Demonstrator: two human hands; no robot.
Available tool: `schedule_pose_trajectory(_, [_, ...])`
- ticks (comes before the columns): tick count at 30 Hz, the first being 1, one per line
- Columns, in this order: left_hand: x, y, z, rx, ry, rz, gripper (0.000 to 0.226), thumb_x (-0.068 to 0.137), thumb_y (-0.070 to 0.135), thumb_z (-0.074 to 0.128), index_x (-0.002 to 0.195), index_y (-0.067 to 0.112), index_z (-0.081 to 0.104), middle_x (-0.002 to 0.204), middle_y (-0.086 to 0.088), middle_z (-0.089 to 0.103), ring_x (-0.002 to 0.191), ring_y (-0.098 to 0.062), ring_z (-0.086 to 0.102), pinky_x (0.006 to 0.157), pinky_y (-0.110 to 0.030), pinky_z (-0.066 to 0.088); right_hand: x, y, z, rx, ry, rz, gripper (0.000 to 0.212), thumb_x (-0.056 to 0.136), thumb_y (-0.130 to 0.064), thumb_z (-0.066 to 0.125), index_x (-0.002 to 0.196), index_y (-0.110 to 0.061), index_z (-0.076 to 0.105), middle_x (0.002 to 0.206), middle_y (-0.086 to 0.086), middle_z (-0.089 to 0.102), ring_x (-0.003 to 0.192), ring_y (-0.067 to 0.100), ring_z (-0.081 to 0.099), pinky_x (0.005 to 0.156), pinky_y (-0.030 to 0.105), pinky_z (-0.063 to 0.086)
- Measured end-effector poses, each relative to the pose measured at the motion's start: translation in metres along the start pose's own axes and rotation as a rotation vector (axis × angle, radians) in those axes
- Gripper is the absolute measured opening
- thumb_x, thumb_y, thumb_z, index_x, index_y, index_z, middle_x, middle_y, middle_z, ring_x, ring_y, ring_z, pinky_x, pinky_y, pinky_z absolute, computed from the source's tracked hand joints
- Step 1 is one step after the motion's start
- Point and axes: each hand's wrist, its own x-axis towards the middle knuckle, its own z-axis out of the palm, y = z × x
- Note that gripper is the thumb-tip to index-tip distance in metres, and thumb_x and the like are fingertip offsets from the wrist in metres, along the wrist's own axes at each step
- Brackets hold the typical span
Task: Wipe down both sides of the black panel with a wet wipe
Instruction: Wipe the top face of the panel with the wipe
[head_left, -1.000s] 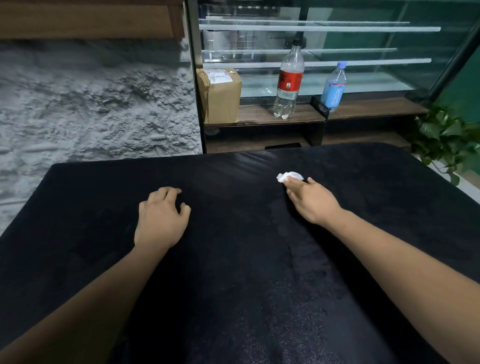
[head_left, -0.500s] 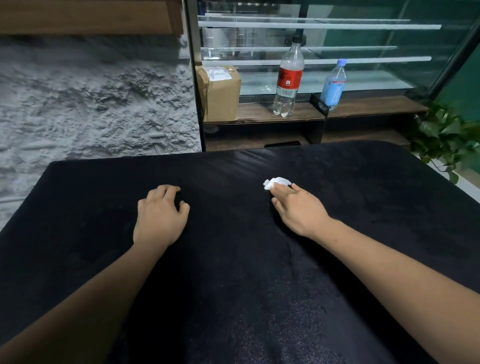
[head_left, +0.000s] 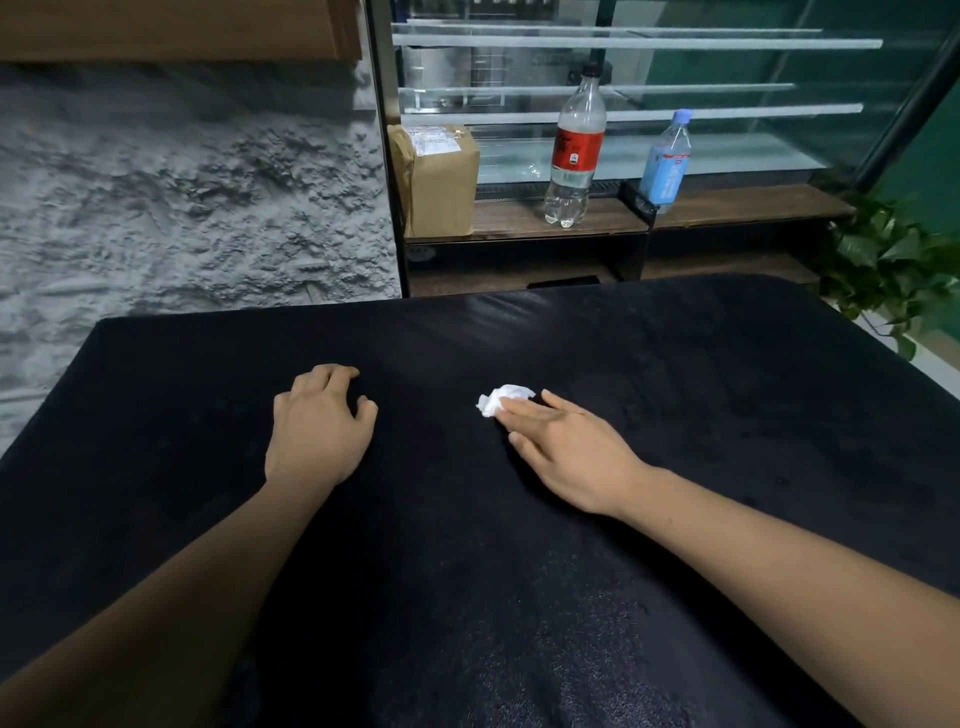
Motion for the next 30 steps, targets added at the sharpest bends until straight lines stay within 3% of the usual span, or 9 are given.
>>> schedule_pose_trajectory(9, [0.0,0.0,0.0,-0.001,0.002,0.002,0.049,0.101,0.047,0.04,0.143,0.025,0.054,0.145,0.006,0.052,0.135,-0.019,0.045,0.115,-0.046,0.034,-0.005,0.046,-0.015,0.027,0.053,0.159,0.042,0.113,-0.034,0.034,0.153,-0.041,0.043,0.162,-0.028,0.037,0.145,0.002,0.038,0.126,0.022,0.008])
schedule_pose_trajectory(13, [-0.001,0.0,0.0,-0.008,0.013,0.006,0.047,0.101,0.045,0.042,0.141,0.025,0.056,0.145,0.006,0.053,0.135,-0.02,0.045,0.114,-0.046,0.034,-0.01,0.074,-0.021,0.005,0.066,0.24,0.041,0.113,-0.035,0.033,0.152,-0.043,0.044,0.16,-0.027,0.04,0.144,0.007,0.041,0.126,0.026,0.014])
schedule_pose_trajectory(20, [-0.001,0.0,0.001,0.008,0.007,-0.003,0.047,0.101,0.046,0.042,0.141,0.025,0.056,0.145,0.005,0.053,0.135,-0.021,0.045,0.113,-0.046,0.035,-0.017,0.087,-0.025,-0.004,0.099,0.354,0.039,0.113,-0.031,0.034,0.148,-0.038,0.048,0.158,-0.022,0.045,0.138,0.017,0.047,0.114,0.017,0.015])
schedule_pose_trajectory(23, [-0.001,-0.001,0.001,0.004,0.005,-0.006,0.047,0.101,0.046,0.041,0.141,0.026,0.055,0.145,0.006,0.052,0.135,-0.02,0.045,0.114,-0.046,0.035,-0.015,0.076,-0.023,-0.022,0.108,0.339,0.037,0.112,-0.029,0.034,0.145,-0.034,0.05,0.155,-0.021,0.046,0.136,0.018,0.051,0.115,0.022,0.025])
schedule_pose_trajectory(25, [-0.001,-0.001,0.001,0.004,0.004,-0.007,0.047,0.102,0.046,0.041,0.142,0.026,0.055,0.146,0.006,0.052,0.136,-0.02,0.044,0.114,-0.046,0.034,-0.016,0.065,-0.023,-0.026,0.108,0.337,0.038,0.111,-0.03,0.034,0.146,-0.036,0.049,0.156,-0.023,0.045,0.136,0.018,0.049,0.107,0.027,0.035])
schedule_pose_trajectory(27, [-0.001,-0.001,0.0,0.008,0.006,-0.005,0.047,0.102,0.046,0.041,0.141,0.026,0.055,0.145,0.005,0.052,0.135,-0.02,0.045,0.114,-0.045,0.034,-0.018,0.052,-0.021,-0.035,0.104,0.296,0.038,0.111,-0.032,0.035,0.146,-0.037,0.048,0.155,-0.024,0.044,0.132,0.016,0.049,0.098,0.024,0.034])
schedule_pose_trajectory(30, [0.0,0.0,0.0,0.005,0.005,-0.004,0.047,0.102,0.046,0.041,0.141,0.025,0.055,0.145,0.005,0.052,0.135,-0.02,0.045,0.114,-0.046,0.035,-0.023,0.028,-0.015,-0.02,0.07,0.193,0.04,0.111,-0.032,0.034,0.15,-0.036,0.044,0.158,-0.022,0.042,0.137,0.013,0.046,0.116,0.028,0.034])
